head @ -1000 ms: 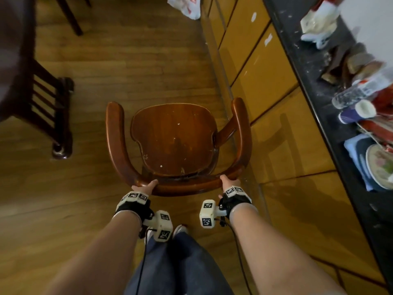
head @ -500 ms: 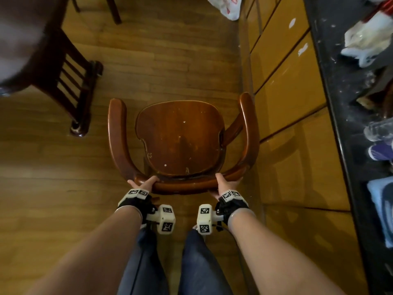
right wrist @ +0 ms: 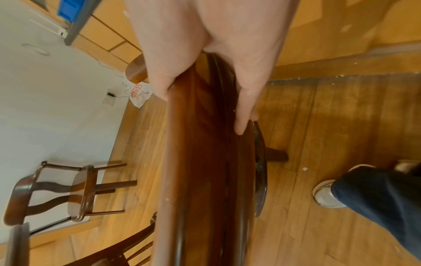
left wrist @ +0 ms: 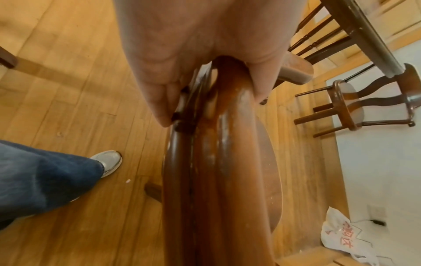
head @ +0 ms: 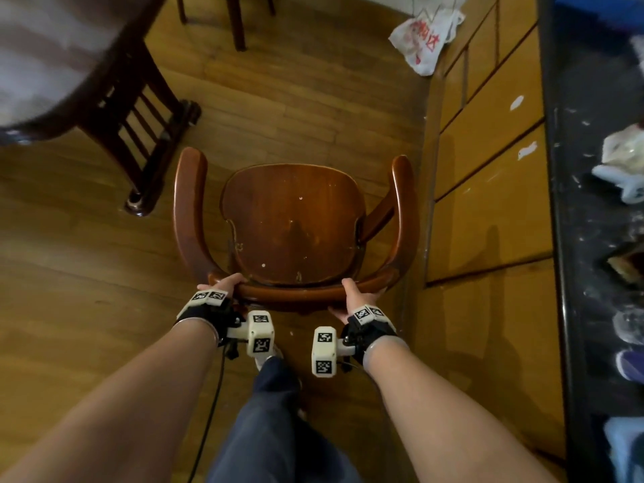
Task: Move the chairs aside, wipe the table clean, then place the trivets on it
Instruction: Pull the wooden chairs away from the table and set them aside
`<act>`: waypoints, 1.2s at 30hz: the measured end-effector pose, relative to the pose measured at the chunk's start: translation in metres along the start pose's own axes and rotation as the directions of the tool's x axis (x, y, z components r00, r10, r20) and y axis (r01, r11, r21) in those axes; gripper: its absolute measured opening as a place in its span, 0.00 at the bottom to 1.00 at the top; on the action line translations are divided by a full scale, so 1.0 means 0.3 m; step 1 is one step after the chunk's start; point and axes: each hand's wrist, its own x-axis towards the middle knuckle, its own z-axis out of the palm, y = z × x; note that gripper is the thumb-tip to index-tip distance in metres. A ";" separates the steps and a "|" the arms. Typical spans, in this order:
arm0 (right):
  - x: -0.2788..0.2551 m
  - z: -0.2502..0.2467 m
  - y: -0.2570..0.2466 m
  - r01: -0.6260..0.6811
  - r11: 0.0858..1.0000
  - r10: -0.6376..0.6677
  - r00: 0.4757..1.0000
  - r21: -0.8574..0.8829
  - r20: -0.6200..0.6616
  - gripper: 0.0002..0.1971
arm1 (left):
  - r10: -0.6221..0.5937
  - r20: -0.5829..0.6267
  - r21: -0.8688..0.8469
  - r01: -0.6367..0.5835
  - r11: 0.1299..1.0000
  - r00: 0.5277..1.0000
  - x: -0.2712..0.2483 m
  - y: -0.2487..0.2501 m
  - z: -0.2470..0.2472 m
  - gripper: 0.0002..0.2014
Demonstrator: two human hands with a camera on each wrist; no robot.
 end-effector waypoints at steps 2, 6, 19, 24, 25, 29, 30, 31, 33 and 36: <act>0.032 0.043 -0.065 0.008 1.000 -0.008 1.000 -0.005 0.010 0.46 | -0.030 0.022 -0.040 0.030 0.999 0.999 -0.003 0.065 0.007 0.45; 0.086 0.141 -0.211 0.036 0.999 -0.034 0.999 -0.041 0.035 0.47 | -0.026 0.089 -0.038 0.029 0.999 0.996 0.019 0.216 0.031 0.25; 0.293 0.371 -0.686 0.078 0.942 -0.029 0.988 -0.326 0.154 0.41 | -0.099 0.132 -0.138 0.117 0.984 0.986 0.068 0.502 0.182 0.17; 0.342 0.460 -0.846 0.099 0.877 0.008 0.976 -0.470 0.220 0.35 | -0.104 0.106 -0.277 0.130 0.952 0.989 0.077 0.573 0.244 0.16; 0.358 0.480 -0.880 0.105 0.858 0.015 0.973 -0.503 0.229 0.34 | -0.114 0.093 -0.310 0.137 0.941 0.989 0.074 0.588 0.256 0.16; 0.392 0.545 -0.987 0.144 0.791 0.010 0.969 -0.594 0.248 0.34 | -0.173 0.121 -0.399 0.207 0.893 0.978 0.144 0.587 0.308 0.19; 0.398 0.561 -1.010 0.147 0.787 0.009 0.968 -0.599 0.249 0.33 | -0.184 0.129 -0.420 0.222 0.880 0.974 0.158 0.591 0.322 0.21; 0.408 0.580 -1.029 0.158 0.784 0.003 0.966 -0.600 0.258 0.33 | -0.193 0.126 -0.446 0.230 0.865 0.973 0.156 0.601 0.330 0.22; 0.429 0.622 -1.070 0.168 0.787 0.004 0.961 -0.593 0.277 0.32 | -0.197 0.131 -0.488 0.236 0.840 0.972 0.130 0.638 0.343 0.19; 0.430 0.683 -1.123 0.163 0.779 0.026 0.956 -0.606 0.292 0.33 | -0.191 0.150 -0.477 0.240 0.845 0.970 0.095 0.701 0.354 0.16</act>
